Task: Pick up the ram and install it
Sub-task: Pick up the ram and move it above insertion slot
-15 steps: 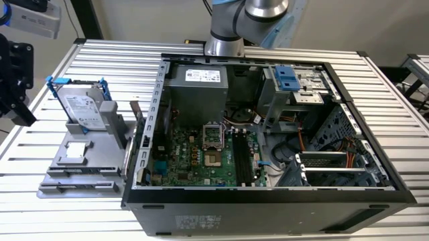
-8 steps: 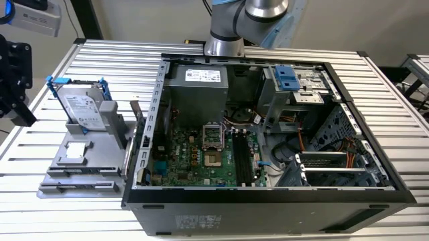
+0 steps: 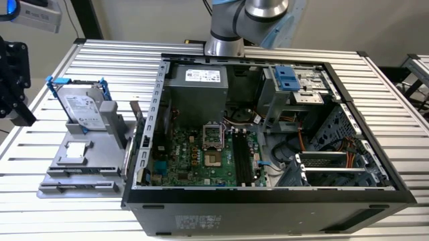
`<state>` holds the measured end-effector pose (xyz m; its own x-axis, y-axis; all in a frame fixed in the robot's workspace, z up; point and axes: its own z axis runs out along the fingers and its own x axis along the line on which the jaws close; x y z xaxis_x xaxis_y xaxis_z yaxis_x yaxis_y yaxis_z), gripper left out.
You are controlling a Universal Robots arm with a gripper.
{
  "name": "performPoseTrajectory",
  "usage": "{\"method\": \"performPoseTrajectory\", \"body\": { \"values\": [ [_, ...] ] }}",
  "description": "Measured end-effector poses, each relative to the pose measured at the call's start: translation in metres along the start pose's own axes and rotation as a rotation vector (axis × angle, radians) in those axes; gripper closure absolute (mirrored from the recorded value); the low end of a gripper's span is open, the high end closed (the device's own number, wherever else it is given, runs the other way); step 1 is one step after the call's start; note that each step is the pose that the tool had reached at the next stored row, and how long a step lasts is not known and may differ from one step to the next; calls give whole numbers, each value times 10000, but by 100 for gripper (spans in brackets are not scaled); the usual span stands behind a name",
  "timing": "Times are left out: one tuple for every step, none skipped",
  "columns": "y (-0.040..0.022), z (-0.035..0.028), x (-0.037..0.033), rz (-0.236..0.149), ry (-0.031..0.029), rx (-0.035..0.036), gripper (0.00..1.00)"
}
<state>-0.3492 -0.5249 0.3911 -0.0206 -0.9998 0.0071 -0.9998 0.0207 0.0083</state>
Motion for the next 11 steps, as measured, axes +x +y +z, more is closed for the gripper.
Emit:
{"method": "performPoseTrajectory", "body": {
  "values": [
    [0,0,0,-98,0,1,100],
    [0,0,0,-182,2,1,100],
    [0,0,0,-241,2,2,100],
    [0,0,0,-298,3,2,100],
    [0,0,0,-352,3,2,100],
    [0,0,0,-408,4,3,100],
    [0,0,0,-464,4,3,100],
    [0,0,0,-521,5,4,0],
    [0,0,0,-577,5,4,0],
    [0,0,0,-630,5,5,0],
    [0,0,0,-690,6,5,0]
  ]
}}
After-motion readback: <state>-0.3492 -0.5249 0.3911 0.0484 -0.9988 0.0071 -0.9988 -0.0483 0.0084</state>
